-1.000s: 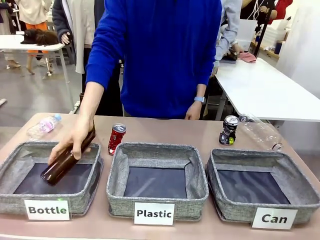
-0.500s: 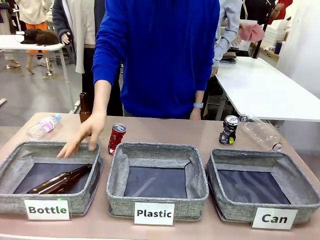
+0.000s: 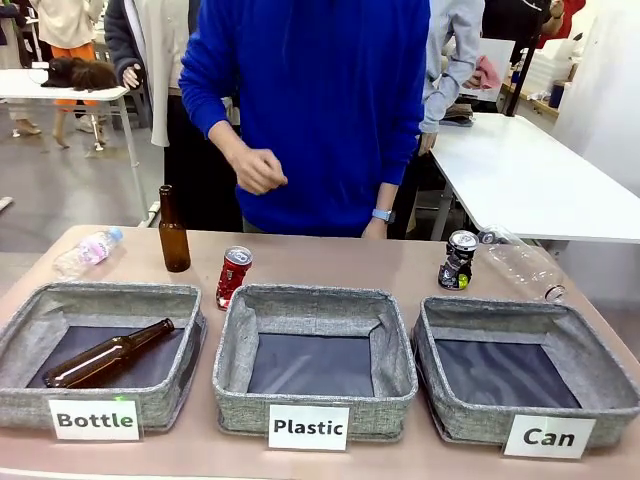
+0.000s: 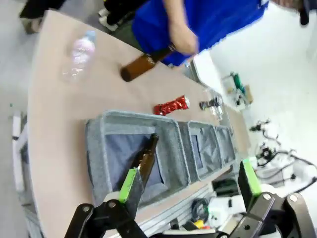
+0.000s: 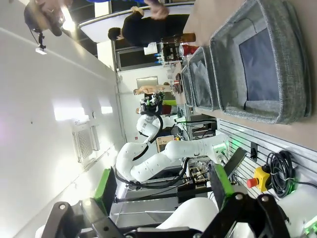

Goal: Sort the can waste into the basket.
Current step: Pick up the can waste from the table and place it in the right Fabric basket.

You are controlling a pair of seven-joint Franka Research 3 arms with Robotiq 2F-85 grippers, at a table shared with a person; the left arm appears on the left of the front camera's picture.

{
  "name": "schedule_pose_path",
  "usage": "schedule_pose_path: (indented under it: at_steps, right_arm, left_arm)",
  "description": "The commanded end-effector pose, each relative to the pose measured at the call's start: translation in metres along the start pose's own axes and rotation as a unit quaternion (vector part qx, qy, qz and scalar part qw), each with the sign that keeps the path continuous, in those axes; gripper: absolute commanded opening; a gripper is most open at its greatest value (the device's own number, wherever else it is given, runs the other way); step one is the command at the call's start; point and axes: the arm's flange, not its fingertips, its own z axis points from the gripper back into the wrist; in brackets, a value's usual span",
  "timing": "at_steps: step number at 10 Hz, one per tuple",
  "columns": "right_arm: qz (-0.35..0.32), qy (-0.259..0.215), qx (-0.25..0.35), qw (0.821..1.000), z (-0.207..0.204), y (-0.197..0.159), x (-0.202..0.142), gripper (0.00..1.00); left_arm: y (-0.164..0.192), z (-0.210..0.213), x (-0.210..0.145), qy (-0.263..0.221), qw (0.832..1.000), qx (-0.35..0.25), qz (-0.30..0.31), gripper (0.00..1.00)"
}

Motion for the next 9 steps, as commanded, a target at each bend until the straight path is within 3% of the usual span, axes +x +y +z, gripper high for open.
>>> schedule_pose_path:
  at_steps: [1, 3, 5, 8, 9]
  right_arm:
    - [0.005, 0.001, 0.005, 1.0, 0.0, 0.002, -0.001, 1.0]
    - [0.005, 0.001, 0.005, 1.0, 0.0, 0.002, -0.001, 1.0]
    - [0.005, 0.001, 0.005, 1.0, 0.0, 0.002, -0.001, 1.0]
    - [0.005, 0.001, 0.005, 1.0, 0.0, 0.002, -0.001, 1.0]
    - [0.005, 0.001, 0.005, 1.0, 0.0, 0.002, -0.001, 1.0]
  left_arm:
    - [-0.039, -0.052, 0.006, 0.016, 0.998, 0.013, -0.06, 1.0]
    - [-0.069, -0.106, 0.004, 0.075, 0.99, 0.021, -0.119, 1.0]
    - [-0.091, -0.162, -0.004, 0.058, 0.977, 0.061, -0.195, 1.0]
    - [-0.117, -0.234, -0.025, 0.081, 0.938, 0.106, -0.321, 1.0]
    - [-0.122, -0.25, -0.028, 0.093, 0.93, 0.114, -0.338, 1.0]
